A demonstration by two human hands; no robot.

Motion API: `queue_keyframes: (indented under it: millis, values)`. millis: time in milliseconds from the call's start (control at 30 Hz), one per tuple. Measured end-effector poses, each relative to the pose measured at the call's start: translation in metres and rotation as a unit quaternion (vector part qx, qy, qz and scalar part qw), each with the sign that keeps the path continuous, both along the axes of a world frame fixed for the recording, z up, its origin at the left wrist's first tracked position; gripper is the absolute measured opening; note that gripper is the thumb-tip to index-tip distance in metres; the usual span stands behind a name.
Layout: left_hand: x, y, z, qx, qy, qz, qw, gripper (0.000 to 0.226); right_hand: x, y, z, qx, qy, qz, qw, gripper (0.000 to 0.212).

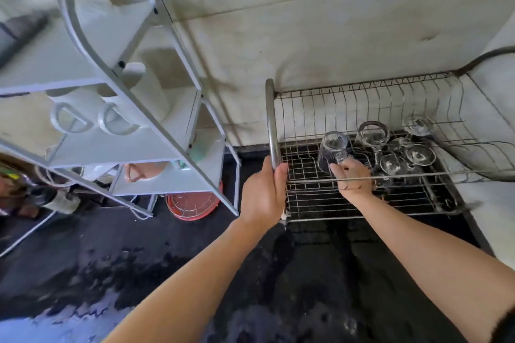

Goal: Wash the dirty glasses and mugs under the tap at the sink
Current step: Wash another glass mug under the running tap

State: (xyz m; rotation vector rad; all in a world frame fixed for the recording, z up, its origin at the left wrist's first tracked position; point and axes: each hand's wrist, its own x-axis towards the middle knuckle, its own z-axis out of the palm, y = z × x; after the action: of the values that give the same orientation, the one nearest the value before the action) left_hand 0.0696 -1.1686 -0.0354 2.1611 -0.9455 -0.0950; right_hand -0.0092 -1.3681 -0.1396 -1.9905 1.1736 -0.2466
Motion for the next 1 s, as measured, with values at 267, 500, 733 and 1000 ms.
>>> queue_keyframes:
  millis: [267,500,733,1000]
  values:
    - [0.001,0.000,-0.001,0.019,-0.008,-0.011,1.000,0.056,0.014,-0.010,-0.029,-0.016,0.006,-0.014,1.000,0.034]
    - [0.000,0.011,0.006,0.000,-0.001,-0.039,0.999,0.037,0.002,0.001,-0.017,-0.030,0.074,-0.024,0.996,0.036]
    - [0.016,0.126,-0.027,0.226,-0.022,-0.057,0.972,0.028,-0.035,0.084,0.006,-0.103,0.142,0.000,0.985,0.029]
    - [0.053,0.375,-0.041,0.317,-0.036,0.069,0.945,0.023,0.006,0.291,0.015,-0.122,0.103,0.126,0.979,0.017]
